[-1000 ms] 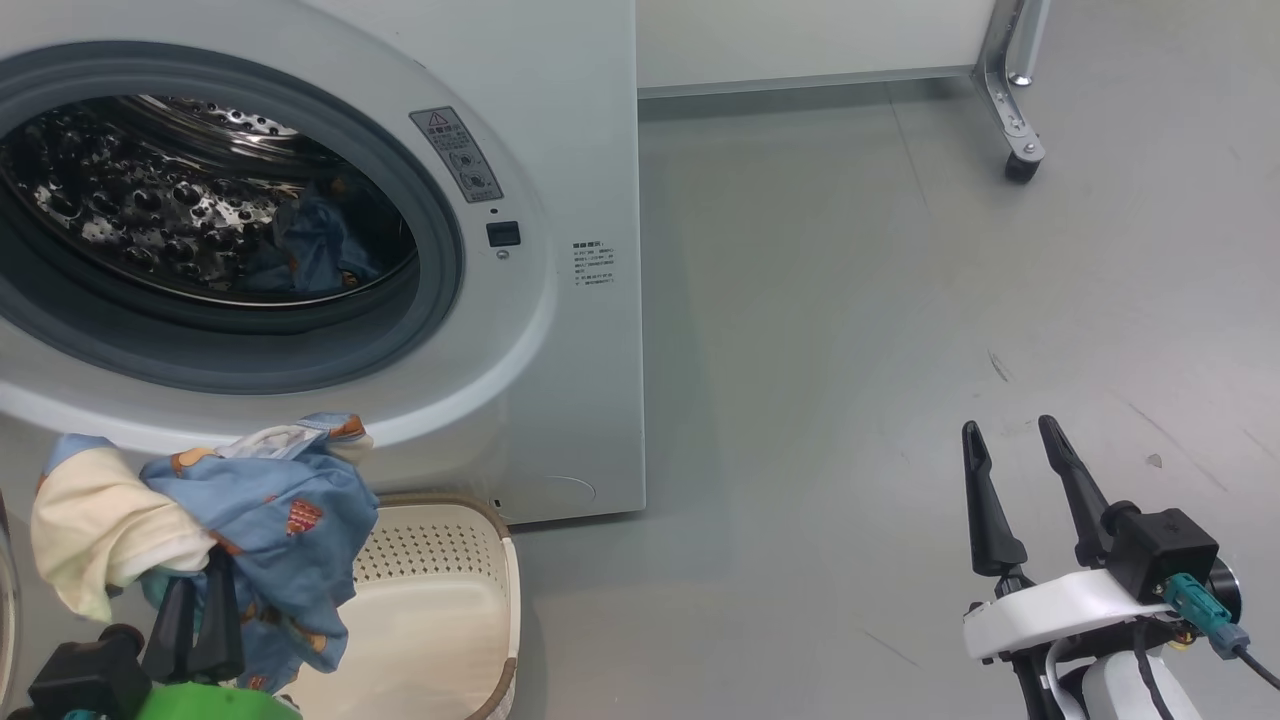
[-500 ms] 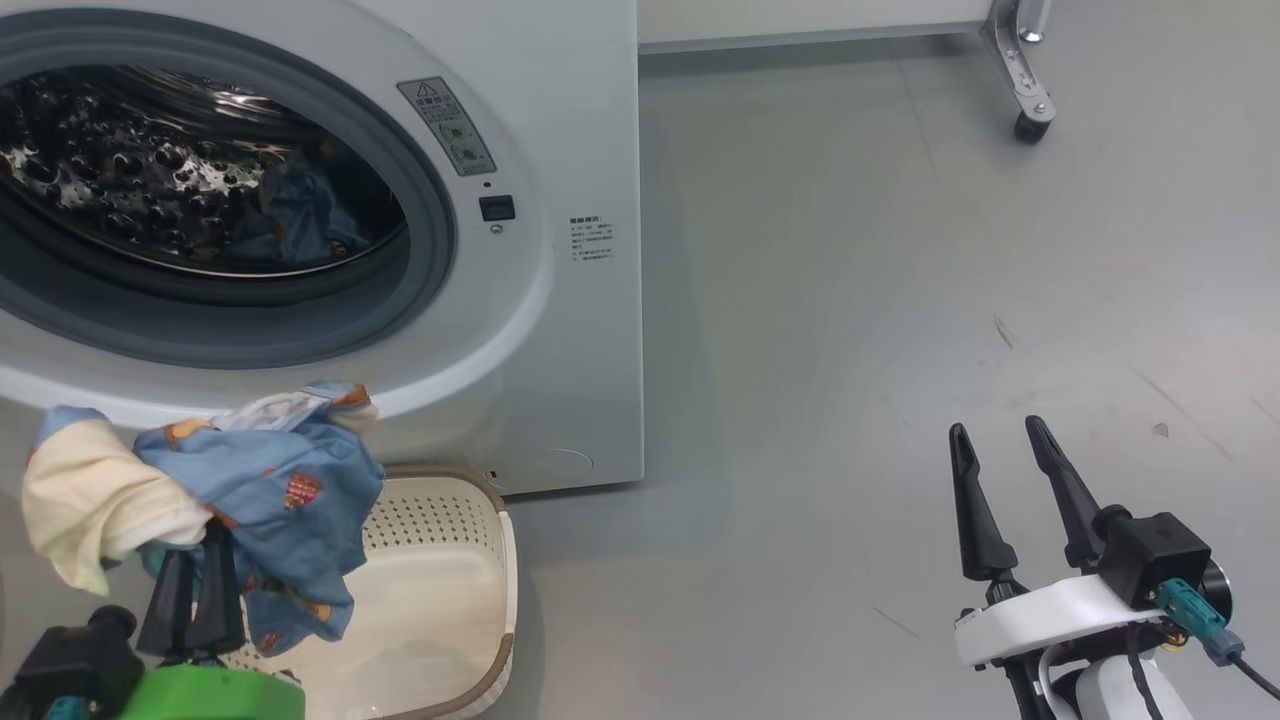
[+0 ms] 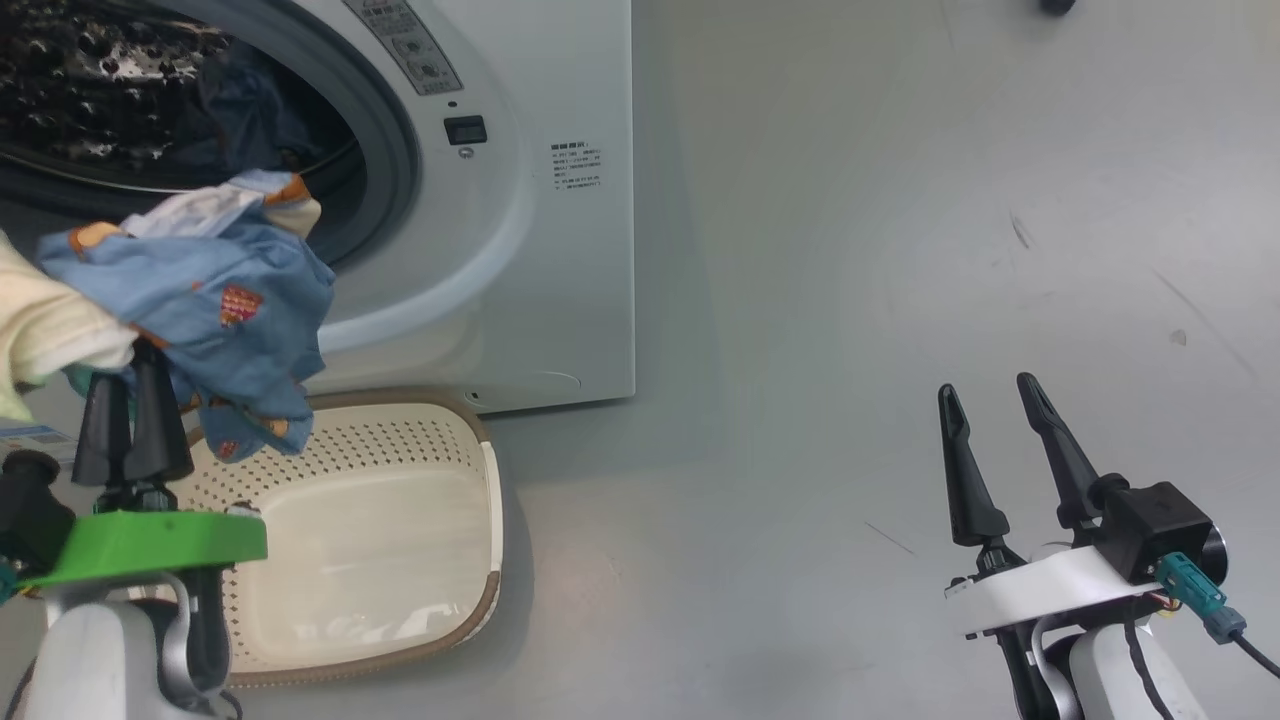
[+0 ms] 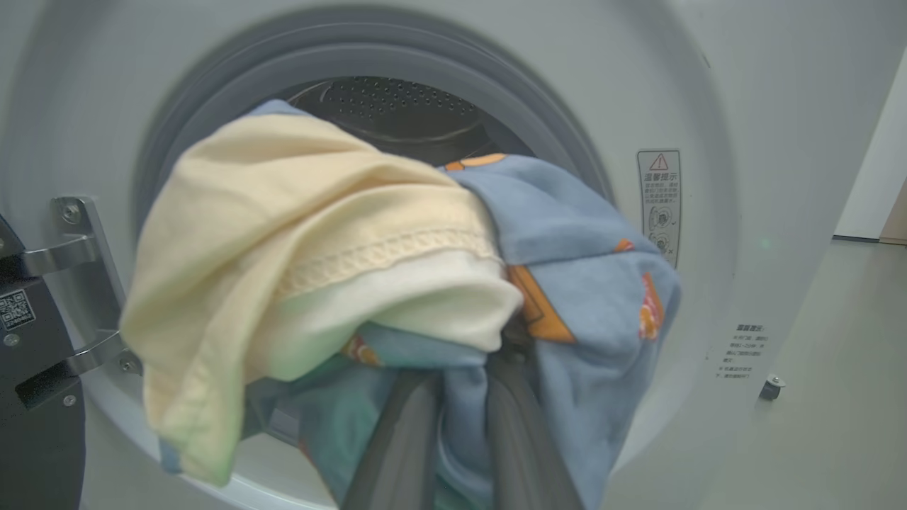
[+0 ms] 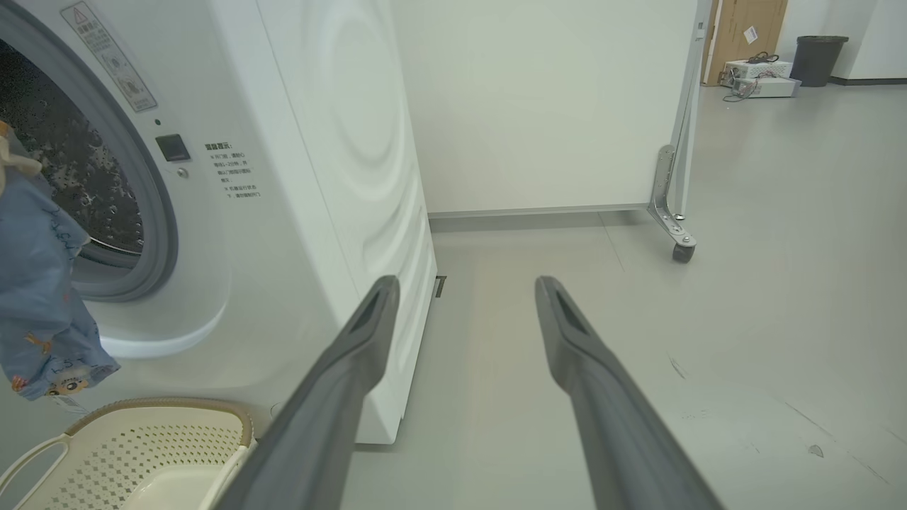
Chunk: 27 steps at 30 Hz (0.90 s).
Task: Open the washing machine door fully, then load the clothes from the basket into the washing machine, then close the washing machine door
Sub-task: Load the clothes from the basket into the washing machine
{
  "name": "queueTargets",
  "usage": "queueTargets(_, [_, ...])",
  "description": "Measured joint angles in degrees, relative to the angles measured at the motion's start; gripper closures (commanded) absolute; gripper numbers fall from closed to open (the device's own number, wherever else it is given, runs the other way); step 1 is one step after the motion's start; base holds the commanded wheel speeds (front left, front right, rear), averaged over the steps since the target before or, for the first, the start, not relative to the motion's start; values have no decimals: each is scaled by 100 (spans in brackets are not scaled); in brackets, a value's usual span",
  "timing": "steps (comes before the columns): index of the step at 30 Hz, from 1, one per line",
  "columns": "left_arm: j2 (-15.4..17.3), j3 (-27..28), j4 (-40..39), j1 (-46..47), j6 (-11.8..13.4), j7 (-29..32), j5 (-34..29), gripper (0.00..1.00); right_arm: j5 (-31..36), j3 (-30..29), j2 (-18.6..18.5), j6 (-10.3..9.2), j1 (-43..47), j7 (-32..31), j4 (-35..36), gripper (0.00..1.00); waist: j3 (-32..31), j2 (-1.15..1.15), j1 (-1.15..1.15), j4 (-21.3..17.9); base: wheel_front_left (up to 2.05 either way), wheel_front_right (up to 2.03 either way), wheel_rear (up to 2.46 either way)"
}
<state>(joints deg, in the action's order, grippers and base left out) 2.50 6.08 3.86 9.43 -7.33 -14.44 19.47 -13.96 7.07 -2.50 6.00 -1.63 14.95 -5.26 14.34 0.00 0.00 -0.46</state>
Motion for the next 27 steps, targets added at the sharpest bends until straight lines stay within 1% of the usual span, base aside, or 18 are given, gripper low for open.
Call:
queueTargets(5, [12,14,37,618,0,0,-87,100,44,32,-3,9,-102,0,62,0,370,0,0,-27,0,0,0])
queueTargets(11, [64,252,160,1328,0,-2,-86,100,60,55,-10,41,-304,0,165,0,840,0,1,-54,0,0,0])
queueTargets(16, [215,501,348,1877,4,-2,-68,100,101,68,-22,41,-481,0,238,0,1243,0,1,-79,0,0,0])
queueTargets(19, [274,645,466,2266,58,-27,-8,100,102,68,-35,41,-564,0,271,0,1487,0,1,-95,0,0,0])
queueTargets(27, [472,768,985,3145,76,-25,152,100,102,136,-35,42,-840,0,311,0,2119,0,1,-148,0,0,0])
